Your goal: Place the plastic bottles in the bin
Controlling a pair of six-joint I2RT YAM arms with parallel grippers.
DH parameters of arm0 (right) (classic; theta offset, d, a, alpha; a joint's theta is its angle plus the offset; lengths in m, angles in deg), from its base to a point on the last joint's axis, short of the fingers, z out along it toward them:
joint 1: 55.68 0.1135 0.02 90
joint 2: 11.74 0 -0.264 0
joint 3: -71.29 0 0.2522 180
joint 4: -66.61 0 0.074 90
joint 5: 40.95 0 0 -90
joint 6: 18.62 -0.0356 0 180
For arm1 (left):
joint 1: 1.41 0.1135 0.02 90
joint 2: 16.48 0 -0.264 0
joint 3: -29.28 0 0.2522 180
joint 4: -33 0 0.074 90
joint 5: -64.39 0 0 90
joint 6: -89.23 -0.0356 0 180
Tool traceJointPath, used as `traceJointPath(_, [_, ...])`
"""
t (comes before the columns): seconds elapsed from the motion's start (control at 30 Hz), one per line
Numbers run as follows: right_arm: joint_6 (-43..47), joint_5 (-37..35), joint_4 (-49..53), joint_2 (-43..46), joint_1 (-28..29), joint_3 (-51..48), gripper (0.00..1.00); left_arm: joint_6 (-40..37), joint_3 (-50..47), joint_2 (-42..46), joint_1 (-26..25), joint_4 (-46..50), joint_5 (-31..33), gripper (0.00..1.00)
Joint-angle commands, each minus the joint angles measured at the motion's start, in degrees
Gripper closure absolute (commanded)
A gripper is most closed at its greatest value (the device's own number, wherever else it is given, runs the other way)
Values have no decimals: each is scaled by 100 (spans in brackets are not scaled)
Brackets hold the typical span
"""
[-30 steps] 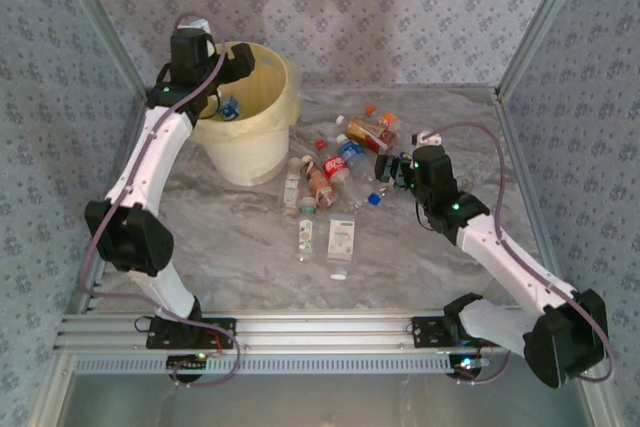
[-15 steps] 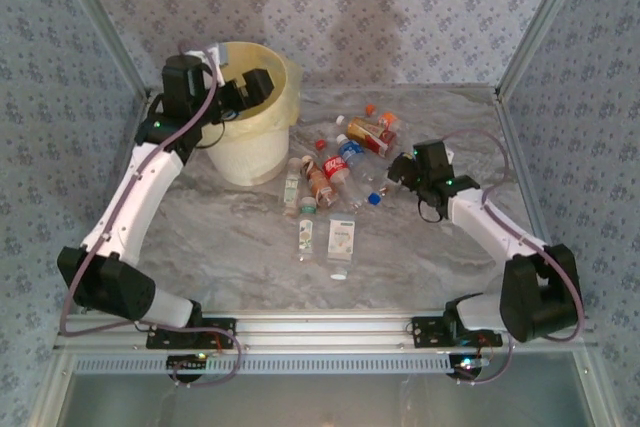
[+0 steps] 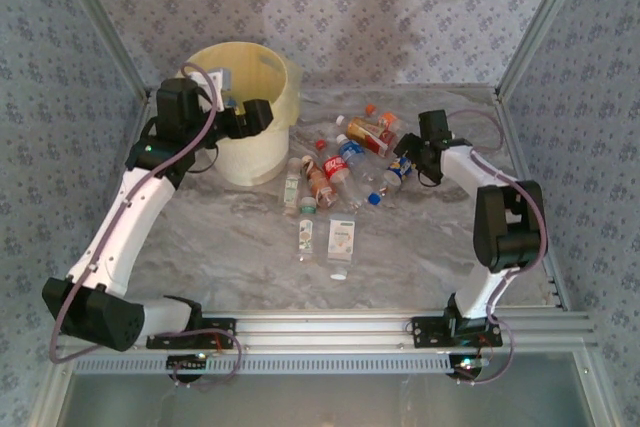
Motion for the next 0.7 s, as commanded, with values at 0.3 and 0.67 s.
traceJointPath(0.3, [-321,-382,194,-1314,-144,1124,17,-547,-67,256,-48,55,-665,2])
traceJointPath(0.67, [-326,-450,-600,-1379,-227,775,38,-484,-223,344,-80,-181,-668,2])
